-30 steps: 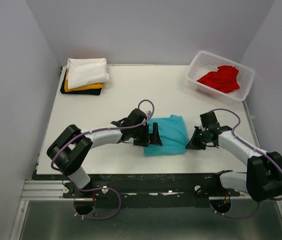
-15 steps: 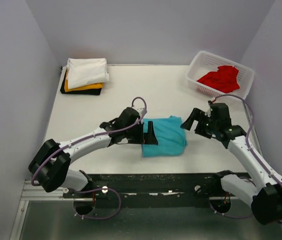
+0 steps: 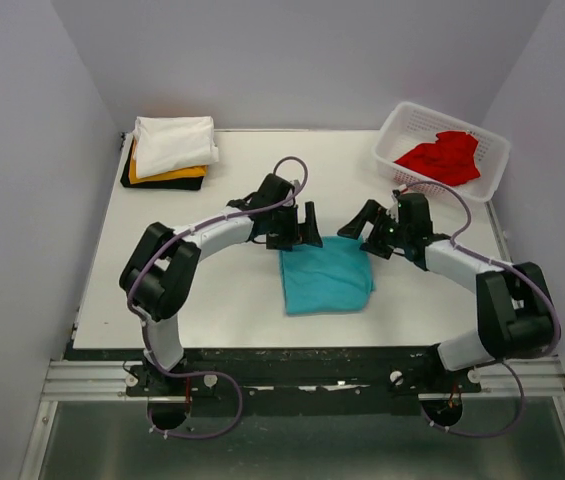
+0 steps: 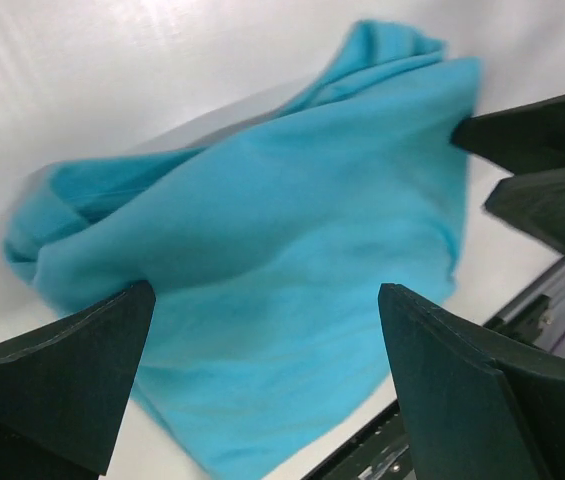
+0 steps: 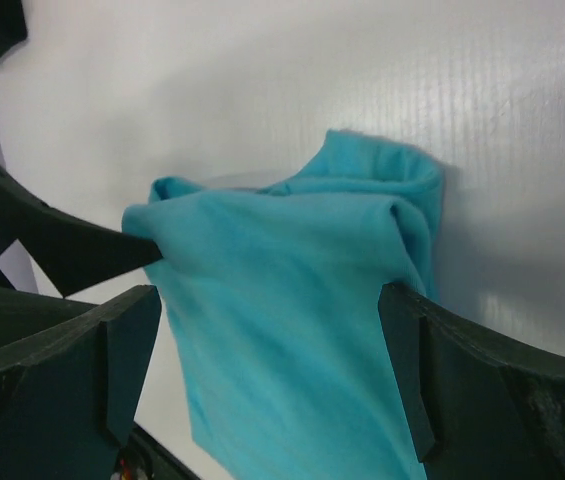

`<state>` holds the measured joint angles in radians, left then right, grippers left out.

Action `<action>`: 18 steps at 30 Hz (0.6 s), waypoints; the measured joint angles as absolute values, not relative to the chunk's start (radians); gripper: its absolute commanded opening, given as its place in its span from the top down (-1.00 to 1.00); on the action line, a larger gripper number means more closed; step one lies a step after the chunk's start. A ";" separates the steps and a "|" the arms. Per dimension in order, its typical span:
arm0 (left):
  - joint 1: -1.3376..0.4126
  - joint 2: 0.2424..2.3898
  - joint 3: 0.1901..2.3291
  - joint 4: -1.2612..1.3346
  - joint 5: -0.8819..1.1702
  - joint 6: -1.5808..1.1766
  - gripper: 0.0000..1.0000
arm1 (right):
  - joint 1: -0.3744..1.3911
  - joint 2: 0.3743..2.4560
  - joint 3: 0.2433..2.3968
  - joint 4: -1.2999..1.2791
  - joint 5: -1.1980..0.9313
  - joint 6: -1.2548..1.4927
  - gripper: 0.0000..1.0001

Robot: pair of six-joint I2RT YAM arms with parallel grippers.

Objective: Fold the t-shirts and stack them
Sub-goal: Smooth out wrinkles on the folded tshirt

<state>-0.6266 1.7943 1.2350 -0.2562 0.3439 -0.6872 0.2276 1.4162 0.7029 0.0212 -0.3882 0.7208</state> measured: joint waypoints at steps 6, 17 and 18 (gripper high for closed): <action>-0.562 1.888 1.225 -0.285 0.373 -0.689 -0.97 | 0.228 1.619 0.718 0.193 -0.348 0.760 -1.00; -0.539 1.887 1.260 -0.332 0.376 -0.667 -0.97 | 0.228 1.691 0.790 0.245 -0.311 0.755 -1.00; -0.539 1.879 1.269 -0.348 0.364 -0.661 -0.97 | 0.228 1.676 0.801 0.202 -0.303 0.738 -1.00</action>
